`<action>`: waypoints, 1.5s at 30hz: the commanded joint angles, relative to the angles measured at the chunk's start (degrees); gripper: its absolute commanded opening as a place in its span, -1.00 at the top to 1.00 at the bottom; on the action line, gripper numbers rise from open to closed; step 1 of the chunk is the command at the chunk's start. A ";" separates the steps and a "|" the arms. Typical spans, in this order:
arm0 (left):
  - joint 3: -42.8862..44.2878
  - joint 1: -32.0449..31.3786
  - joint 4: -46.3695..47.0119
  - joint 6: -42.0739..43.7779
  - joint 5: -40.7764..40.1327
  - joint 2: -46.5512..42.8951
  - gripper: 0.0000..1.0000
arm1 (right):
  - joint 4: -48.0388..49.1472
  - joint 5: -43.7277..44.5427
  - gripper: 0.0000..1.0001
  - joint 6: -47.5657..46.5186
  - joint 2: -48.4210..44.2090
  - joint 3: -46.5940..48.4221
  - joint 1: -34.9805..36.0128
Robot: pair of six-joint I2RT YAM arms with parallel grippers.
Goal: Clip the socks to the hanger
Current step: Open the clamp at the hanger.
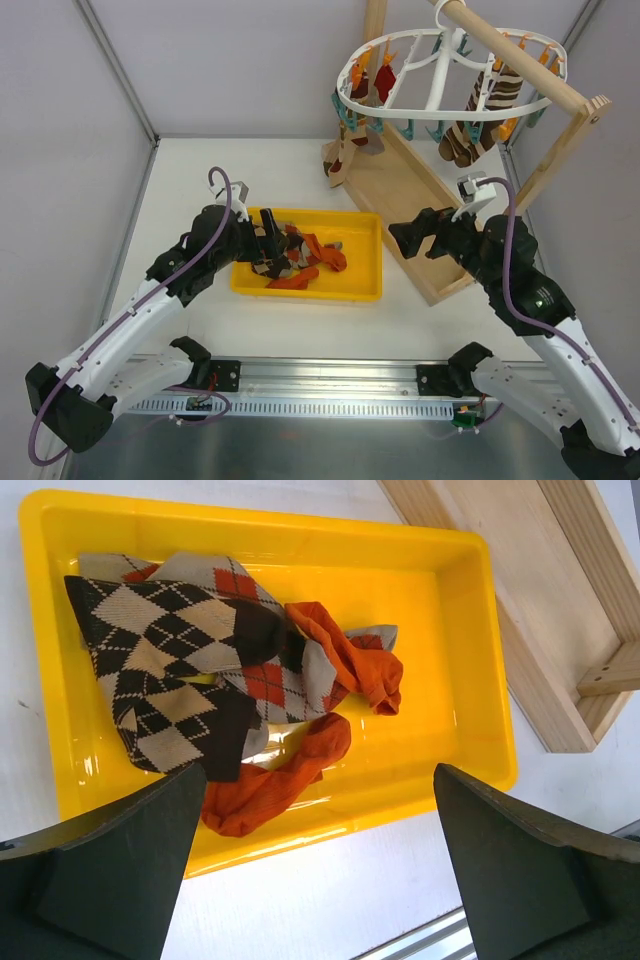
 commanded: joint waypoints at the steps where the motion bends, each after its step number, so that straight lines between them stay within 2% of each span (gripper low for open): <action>1: -0.15 0.02 0.81 2.57 -0.87 -1.12 -0.98 | 0.53 1.18 -0.99 -1.52 1.06 3.44 0.44; 8: 0.73 0.02 1.59 5.12 3.44 0.28 -0.98 | -3.33 6.00 -1.00 -4.50 4.57 9.76 0.88; 11: 0.99 0.02 5.36 7.32 9.82 0.73 -0.98 | -3.86 8.29 -1.00 -6.17 5.19 11.61 1.23; 18: 0.99 0.02 23.02 7.67 19.61 5.45 -0.97 | 0.09 9.36 -0.93 -11.36 4.58 14.33 1.58; 24: 5.81 -0.07 34.10 6.45 27.77 13.19 -0.88 | 2.90 7.69 -0.76 -14.87 9.66 19.96 1.75; 29: 10.30 -0.07 43.06 5.22 31.38 17.51 -0.88 | 3.78 6.55 -0.67 -16.72 13.54 24.79 2.11; 35: 18.12 -0.16 46.50 4.07 33.50 24.54 -0.83 | 8.96 4.53 -0.46 -14.09 16.00 25.59 2.28; 45: 23.66 -1.21 56.69 2.14 32.28 30.16 -0.80 | 11.69 5.75 -0.45 -12.59 17.41 25.59 2.72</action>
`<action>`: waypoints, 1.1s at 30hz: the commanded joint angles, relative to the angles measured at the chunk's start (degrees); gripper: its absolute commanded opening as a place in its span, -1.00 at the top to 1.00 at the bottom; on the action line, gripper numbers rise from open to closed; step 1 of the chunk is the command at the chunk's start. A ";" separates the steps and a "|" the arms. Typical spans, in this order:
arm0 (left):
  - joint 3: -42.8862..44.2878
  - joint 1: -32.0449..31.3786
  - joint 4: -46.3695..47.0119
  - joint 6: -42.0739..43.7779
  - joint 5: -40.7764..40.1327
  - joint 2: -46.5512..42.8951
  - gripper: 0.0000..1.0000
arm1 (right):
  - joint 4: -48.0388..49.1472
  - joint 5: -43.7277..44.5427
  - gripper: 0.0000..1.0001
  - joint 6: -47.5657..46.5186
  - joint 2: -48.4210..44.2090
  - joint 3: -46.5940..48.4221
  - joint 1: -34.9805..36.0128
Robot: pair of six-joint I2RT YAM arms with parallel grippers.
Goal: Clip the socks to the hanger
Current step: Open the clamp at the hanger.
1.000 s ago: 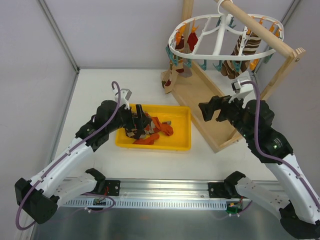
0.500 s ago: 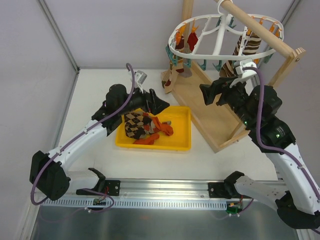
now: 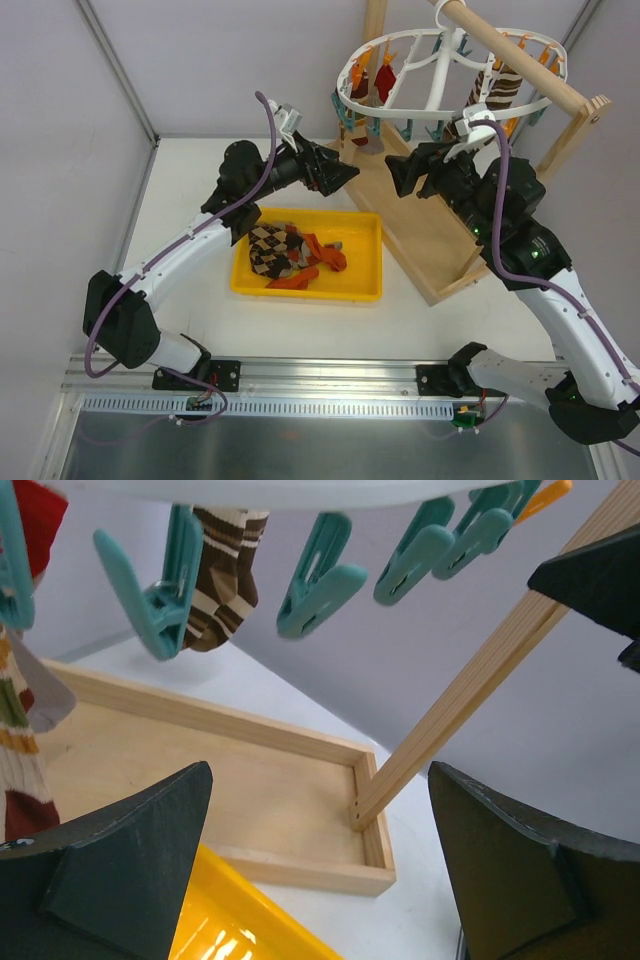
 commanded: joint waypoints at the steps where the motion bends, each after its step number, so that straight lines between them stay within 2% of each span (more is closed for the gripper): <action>1: 3.91 -1.24 8.55 -0.64 -0.43 1.23 -0.80 | 3.80 2.25 -0.45 1.55 -0.71 2.11 0.27; 6: 6.98 -2.99 10.48 0.77 -3.50 4.83 -0.76 | 2.14 4.81 -0.45 3.13 -2.99 1.06 0.27; 11: 7.42 -4.49 15.58 0.86 -7.63 8.43 -0.72 | 0.99 1.92 -0.47 3.75 -5.72 0.00 0.27; 22: 8.22 -6.33 28.67 -1.25 -10.36 14.33 -0.59 | -0.94 3.23 -0.52 2.69 -7.65 -1.58 0.27; 25: 8.22 -6.86 31.05 -0.64 -11.77 15.21 -0.53 | -0.95 3.23 -0.53 2.43 -8.27 -2.37 0.27; 29: 10.15 -7.12 31.58 -0.37 -12.65 17.31 -0.32 | -1.56 3.76 -0.53 1.90 -8.62 -2.46 0.27; 33: 11.82 -7.13 32.02 -0.55 -12.38 19.07 -0.23 | -1.47 3.76 -0.54 1.38 -9.23 -2.46 0.27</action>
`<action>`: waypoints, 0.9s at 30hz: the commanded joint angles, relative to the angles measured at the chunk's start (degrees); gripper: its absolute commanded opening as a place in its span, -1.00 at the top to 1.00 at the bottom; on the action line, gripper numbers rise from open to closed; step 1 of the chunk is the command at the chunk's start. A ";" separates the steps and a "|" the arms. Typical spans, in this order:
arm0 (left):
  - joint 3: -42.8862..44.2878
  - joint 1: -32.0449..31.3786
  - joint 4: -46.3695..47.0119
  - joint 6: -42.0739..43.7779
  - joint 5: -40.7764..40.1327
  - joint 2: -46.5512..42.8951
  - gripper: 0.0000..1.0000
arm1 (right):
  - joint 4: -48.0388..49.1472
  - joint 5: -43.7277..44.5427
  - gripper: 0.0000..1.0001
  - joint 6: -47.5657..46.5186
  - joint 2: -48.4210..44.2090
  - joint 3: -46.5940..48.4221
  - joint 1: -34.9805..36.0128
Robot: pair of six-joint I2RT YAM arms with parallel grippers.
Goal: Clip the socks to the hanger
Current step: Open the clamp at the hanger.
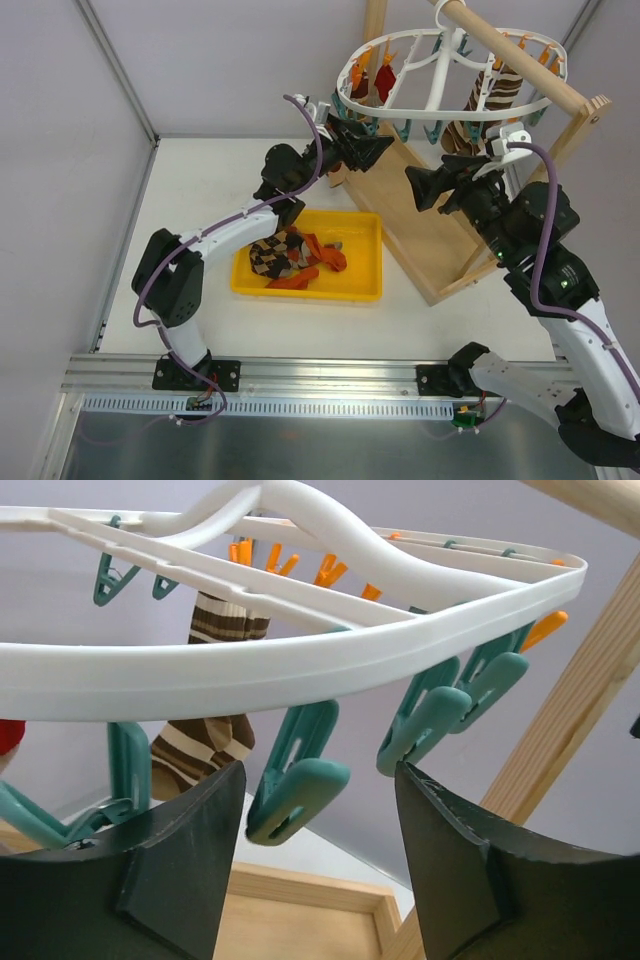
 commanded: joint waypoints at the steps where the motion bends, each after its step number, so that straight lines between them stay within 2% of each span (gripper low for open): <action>1: 2.75 -0.50 5.40 0.17 -1.52 1.30 -0.21 | 1.26 0.61 -0.55 -1.03 -1.50 0.32 0.27; 6: 1.44 -0.50 6.63 0.61 -2.84 1.05 0.14 | 0.38 1.23 -0.58 -0.85 -0.18 2.24 0.27; 18: -1.47 -0.77 7.16 2.28 -4.07 -1.33 0.68 | -0.32 -7.38 -0.56 -0.59 10.00 11.65 0.36; 27: -6.21 -1.21 9.79 2.90 -5.65 -3.79 0.77 | -2.34 -13.18 -0.54 -0.41 17.13 17.54 0.89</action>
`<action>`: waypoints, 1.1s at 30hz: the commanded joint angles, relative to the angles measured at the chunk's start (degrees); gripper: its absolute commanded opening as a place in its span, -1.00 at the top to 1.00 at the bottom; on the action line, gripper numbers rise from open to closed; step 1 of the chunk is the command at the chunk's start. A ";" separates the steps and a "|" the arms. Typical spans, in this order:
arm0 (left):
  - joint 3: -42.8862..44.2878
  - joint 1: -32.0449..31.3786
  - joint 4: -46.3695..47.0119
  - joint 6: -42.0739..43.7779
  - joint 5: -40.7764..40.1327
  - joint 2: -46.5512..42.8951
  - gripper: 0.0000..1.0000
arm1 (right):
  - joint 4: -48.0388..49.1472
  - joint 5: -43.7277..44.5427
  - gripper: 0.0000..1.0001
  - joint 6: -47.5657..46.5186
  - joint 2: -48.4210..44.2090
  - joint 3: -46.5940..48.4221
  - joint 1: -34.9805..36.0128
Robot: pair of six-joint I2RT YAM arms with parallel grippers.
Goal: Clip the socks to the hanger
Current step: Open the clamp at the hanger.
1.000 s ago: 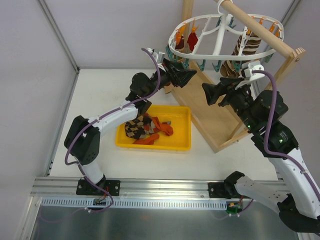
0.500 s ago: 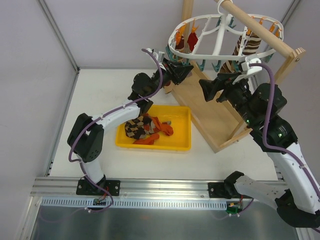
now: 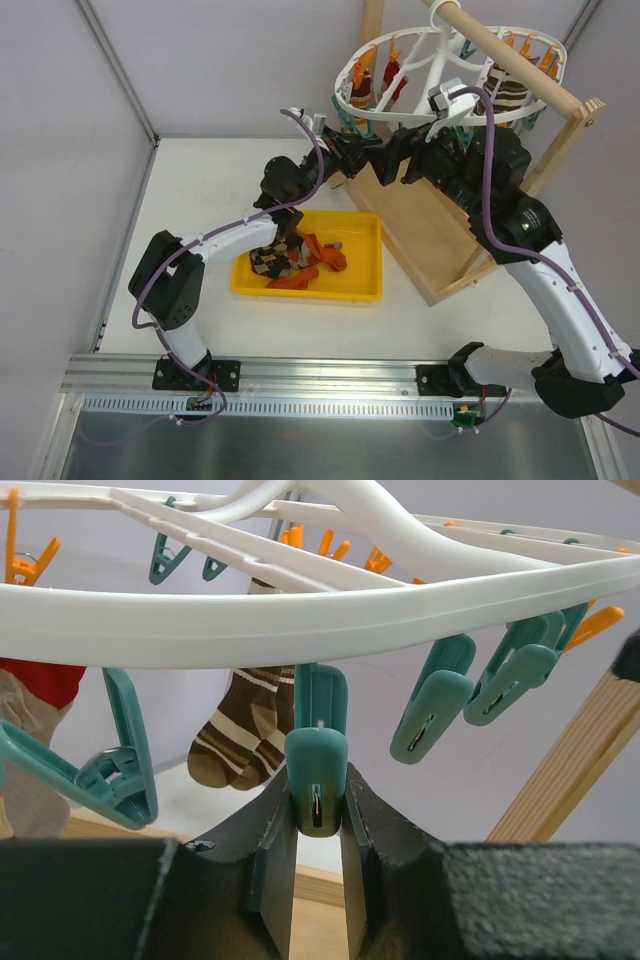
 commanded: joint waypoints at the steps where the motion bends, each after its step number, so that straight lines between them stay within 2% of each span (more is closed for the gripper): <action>1: -1.60 -0.64 5.38 1.28 -1.00 -3.85 0.78 | 0.21 -4.05 -0.54 -0.37 1.79 4.25 0.65; 11: -5.12 -0.73 5.47 -1.80 -1.09 -8.25 0.82 | -4.53 -0.80 -0.52 -1.95 10.23 12.16 2.32; 21: -6.26 -0.90 5.47 -3.11 -0.03 -9.66 0.81 | -2.08 7.37 -0.40 1.30 13.22 11.65 2.76; 27: -7.14 -0.90 5.64 -3.12 -0.21 -9.92 0.81 | 0.74 9.74 -0.37 2.26 13.66 11.11 2.76; 33: -8.19 -1.17 6.17 -0.75 1.02 -10.62 0.81 | -0.93 11.06 -0.37 2.09 15.41 12.61 2.84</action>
